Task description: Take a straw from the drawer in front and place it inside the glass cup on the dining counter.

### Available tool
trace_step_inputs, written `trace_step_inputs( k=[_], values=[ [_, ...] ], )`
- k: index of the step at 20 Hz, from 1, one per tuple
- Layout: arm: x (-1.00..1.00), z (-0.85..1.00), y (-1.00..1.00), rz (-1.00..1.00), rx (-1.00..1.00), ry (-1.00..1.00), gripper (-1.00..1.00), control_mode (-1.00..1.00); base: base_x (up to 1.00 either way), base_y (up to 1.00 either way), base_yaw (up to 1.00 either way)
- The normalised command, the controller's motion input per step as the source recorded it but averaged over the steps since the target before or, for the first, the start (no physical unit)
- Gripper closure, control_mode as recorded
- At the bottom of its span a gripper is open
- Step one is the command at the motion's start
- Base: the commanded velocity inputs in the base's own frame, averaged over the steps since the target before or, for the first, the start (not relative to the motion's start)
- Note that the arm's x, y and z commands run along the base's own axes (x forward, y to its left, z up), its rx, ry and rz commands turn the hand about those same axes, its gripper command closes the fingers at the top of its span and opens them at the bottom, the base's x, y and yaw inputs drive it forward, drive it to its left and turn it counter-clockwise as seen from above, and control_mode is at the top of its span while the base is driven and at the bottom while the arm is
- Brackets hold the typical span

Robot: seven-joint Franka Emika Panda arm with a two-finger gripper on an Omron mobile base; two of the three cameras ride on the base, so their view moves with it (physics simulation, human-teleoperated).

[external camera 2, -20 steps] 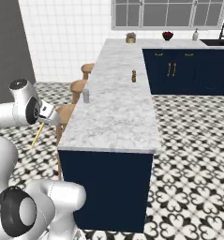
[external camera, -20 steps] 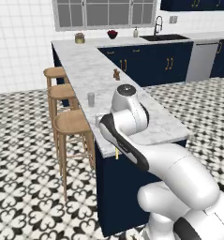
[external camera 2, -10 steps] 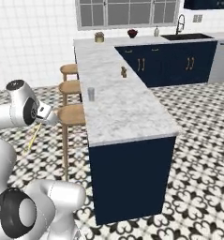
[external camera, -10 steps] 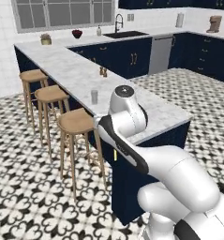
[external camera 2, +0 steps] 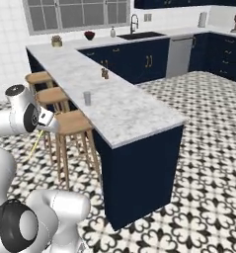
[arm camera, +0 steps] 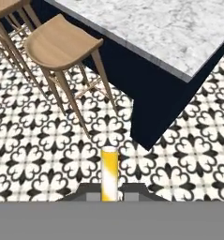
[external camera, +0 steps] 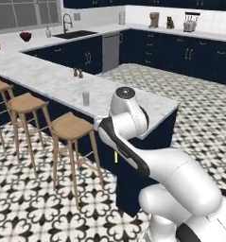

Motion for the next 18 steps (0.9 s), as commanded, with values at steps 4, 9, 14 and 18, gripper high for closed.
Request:
trace_step_inputs(
  k=[4, 9, 14, 18],
  values=[
    [0.00, 0.00, 0.00, 0.00, 0.00, 0.00, 1.00, 1.00, 0.00, 1.00, -0.54],
    [0.00, 0.00, 0.00, 0.00, 0.00, 0.00, 1.00, 1.00, 0.00, 1.00, -0.56],
    [0.00, 0.00, 0.00, 0.00, 0.00, 0.00, 1.00, 1.00, 0.00, 1.00, -0.56],
    [0.00, 0.00, 0.00, 0.00, 0.00, 0.00, 1.00, 1.00, 0.00, 1.00, -0.56]
  ],
)
